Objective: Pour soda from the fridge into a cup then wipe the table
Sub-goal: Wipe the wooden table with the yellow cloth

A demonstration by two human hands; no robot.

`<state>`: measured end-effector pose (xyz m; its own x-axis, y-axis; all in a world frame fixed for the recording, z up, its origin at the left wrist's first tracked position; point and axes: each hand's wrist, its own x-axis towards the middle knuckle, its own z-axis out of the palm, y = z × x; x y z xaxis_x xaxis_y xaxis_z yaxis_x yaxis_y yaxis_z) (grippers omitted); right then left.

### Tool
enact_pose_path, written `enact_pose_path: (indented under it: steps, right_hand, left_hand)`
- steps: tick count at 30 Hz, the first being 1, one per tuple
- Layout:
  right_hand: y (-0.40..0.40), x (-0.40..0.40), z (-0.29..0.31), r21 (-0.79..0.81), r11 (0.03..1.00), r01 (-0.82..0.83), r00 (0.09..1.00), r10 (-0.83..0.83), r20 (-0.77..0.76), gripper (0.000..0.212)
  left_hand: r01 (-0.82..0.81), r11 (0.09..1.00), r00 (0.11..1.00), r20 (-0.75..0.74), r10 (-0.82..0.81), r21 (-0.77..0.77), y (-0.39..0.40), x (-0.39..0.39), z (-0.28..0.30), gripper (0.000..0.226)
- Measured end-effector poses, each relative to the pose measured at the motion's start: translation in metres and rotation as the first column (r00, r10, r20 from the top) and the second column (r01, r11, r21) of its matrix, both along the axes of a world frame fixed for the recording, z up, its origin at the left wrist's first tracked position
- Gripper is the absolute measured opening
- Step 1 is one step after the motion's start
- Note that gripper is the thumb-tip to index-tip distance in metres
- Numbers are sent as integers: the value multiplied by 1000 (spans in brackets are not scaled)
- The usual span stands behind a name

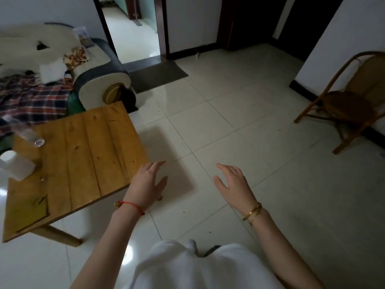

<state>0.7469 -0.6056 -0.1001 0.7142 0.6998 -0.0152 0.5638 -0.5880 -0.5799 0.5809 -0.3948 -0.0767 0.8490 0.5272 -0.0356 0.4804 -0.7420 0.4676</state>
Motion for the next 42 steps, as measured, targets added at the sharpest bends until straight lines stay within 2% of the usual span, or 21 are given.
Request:
enact_pose_path:
  steps: [10,18,24,34,42]
  right_hand:
    - [60,141,-20,-9,999,-51,997,50,-63,47]
    - [139,287,-10,-38,960,-279,960,277,-34,45]
    - [207,364,3,-72,866,-495,868,496,-10,46]
    - [341,390,-1,-106,674,-731,681,730,-56,49]
    - [479,375,-10,-152,499,-853,513,856,-67,50]
  left_hand:
    - [-41,999,999,-4,41,-7,53,143,-8,51]
    - [-278,960,960,9,279,-28,86,238,-14,50]
    - [-497,866,866,26,499,-51,100,283,-12,50]
    - [-733,677,678,-2,735,-62,147,292,-23,52]
    - [-823,568,567,26,823,-22,241,285,-38,49]
